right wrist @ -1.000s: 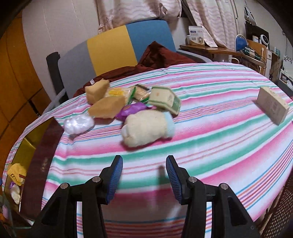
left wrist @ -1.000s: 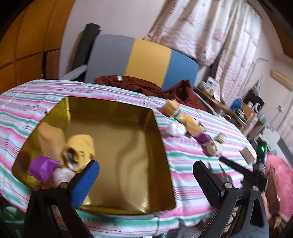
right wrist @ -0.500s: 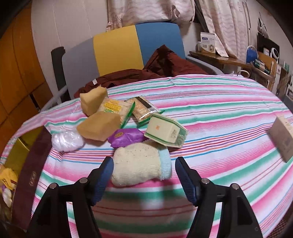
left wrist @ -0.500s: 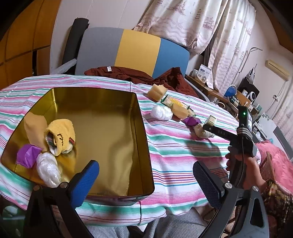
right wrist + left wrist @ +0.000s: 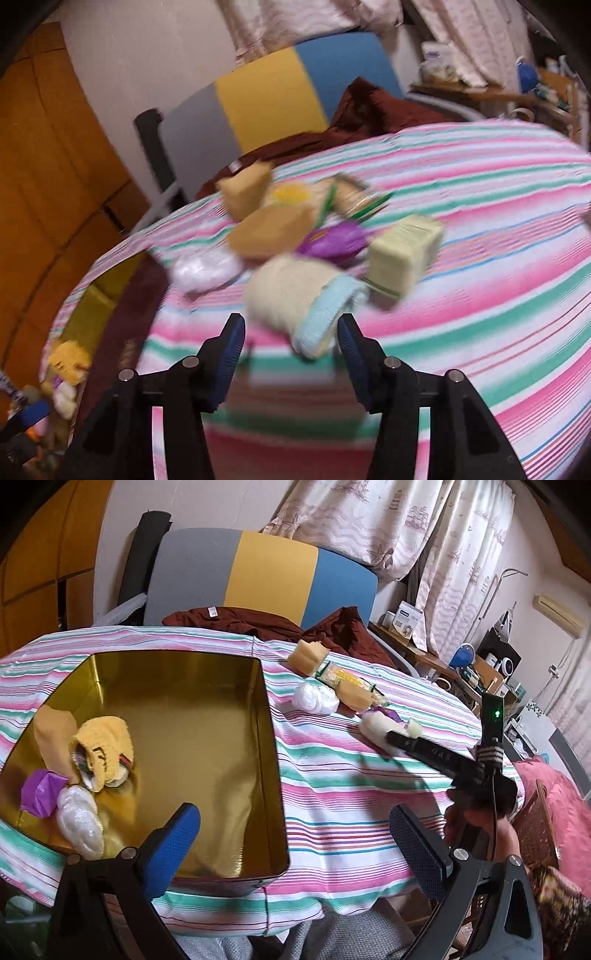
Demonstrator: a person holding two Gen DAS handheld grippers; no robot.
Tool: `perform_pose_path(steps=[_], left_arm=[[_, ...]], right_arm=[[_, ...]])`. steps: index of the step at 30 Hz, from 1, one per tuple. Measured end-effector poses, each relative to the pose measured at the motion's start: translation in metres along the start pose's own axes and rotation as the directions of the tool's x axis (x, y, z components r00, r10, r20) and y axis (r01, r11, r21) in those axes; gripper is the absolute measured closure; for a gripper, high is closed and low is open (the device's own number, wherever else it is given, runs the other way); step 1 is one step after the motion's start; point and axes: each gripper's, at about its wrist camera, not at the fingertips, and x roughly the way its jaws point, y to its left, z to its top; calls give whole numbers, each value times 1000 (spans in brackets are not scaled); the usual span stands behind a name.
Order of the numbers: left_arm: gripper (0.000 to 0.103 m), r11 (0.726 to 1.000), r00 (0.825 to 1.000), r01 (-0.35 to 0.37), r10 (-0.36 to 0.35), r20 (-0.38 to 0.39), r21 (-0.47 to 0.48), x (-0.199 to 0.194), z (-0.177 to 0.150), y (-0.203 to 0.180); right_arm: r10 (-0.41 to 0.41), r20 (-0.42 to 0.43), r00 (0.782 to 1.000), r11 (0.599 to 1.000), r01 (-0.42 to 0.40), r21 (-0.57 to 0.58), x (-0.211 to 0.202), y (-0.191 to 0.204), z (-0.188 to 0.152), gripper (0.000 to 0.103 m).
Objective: Organize objects
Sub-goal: 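Grasp the green-and-white box with the right gripper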
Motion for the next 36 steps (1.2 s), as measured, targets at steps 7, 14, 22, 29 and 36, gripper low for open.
perform_pose_path(steps=[7, 14, 22, 29, 36], left_arm=[[0, 1000, 1000, 6, -5, -4, 26, 1, 1, -8], [0, 1000, 1000, 22, -22, -21, -2, 6, 1, -12], [0, 999, 1000, 14, -13, -20, 50, 3, 0, -25], [0, 1000, 999, 15, -15, -34, 18, 8, 5, -21], [0, 999, 998, 32, -31, -62, 14, 24, 15, -36]], right_arm=[[23, 79, 997, 996, -16, -86, -21, 20, -7, 46], [-239, 111, 965, 968, 228, 106, -25, -34, 40, 32], [-320, -10, 947, 945, 320, 61, 26, -36, 49, 46], [-340, 30, 940, 940, 339, 26, 18, -51, 38, 72], [-350, 56, 935, 937, 349, 25, 14, -68, 40, 73]])
